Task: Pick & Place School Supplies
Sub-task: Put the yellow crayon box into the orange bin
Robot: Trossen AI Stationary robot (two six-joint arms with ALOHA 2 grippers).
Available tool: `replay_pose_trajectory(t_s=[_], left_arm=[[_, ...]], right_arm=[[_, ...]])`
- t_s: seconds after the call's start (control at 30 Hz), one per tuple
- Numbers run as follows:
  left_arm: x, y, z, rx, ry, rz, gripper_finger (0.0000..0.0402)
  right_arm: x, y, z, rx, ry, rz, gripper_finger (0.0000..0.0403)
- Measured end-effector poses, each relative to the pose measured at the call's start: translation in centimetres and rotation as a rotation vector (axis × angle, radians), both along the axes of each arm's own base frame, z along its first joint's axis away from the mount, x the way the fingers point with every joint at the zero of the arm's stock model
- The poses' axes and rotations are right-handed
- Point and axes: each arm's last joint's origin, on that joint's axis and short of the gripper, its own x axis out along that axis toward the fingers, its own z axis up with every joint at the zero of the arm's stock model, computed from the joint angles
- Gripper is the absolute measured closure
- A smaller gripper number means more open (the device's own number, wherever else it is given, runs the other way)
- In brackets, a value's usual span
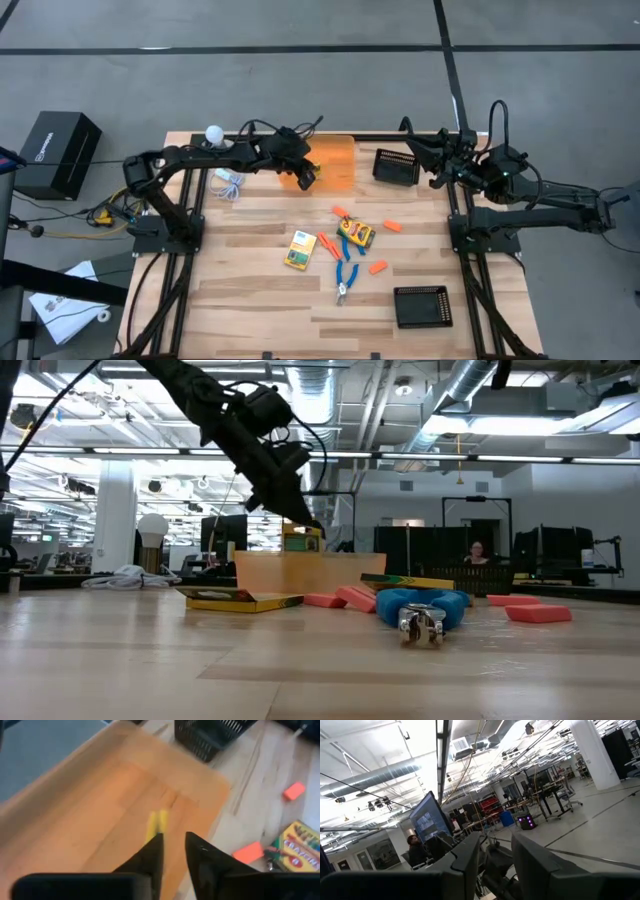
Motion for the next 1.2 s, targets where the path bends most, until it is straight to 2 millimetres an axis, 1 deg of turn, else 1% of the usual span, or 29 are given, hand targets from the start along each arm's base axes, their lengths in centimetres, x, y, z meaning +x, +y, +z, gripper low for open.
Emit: replay_pose_trajectory(t_s=[0.1,0.27,0.37,0.47,0.57,0.7,0.77,0.87,1.0,1.07,1.2], left_arm=[[-0.1,0.1,1.3,0.039,-0.062,0.005,0.0285],[-0.7,0.2,2.3,0.128,-0.041,0.052,0.0236],[-1.1,0.0,3.4,0.169,-0.065,0.036,0.0224],[-1.0,-1.0,4.2,0.118,-0.117,-0.025,0.0225],[-0.8,-3.2,4.6,0.067,-0.125,-0.120,0.0238],[-0.5,-7.0,3.5,0.022,0.016,-0.252,0.0255],[-0.5,-9.1,3.0,0.026,0.087,-0.339,0.0258],[-0.7,-12.8,2.4,0.097,0.198,-0.475,0.0255],[-0.8,-17.0,2.3,0.244,0.253,-0.624,0.0247],[-0.8,-18.6,2.0,0.262,0.262,-0.662,0.0241],[-0.8,-21.1,0.8,0.231,0.298,-0.707,0.0224]], right_arm=[[0.0,0.0,0.0,0.000,0.000,-0.001,0.0296],[0.0,0.0,0.0,-0.007,0.003,-0.003,0.0296],[0.0,0.0,0.0,-0.015,0.005,-0.007,0.0296],[0.0,-0.1,0.0,-0.015,0.005,-0.012,0.0296],[0.0,-0.1,0.0,-0.015,0.005,-0.012,0.0296],[0.0,-0.1,0.0,-0.015,0.005,-0.012,0.0296],[0.0,-0.1,0.0,-0.015,0.005,-0.013,0.0296],[0.0,-0.1,0.0,-0.022,0.009,-0.015,0.0296],[0.0,-0.1,0.0,-0.023,0.013,-0.016,0.0296],[0.0,-0.1,-0.1,-0.021,0.021,-0.015,0.0296],[0.1,0.0,-0.1,-0.028,0.025,0.011,0.0296]])
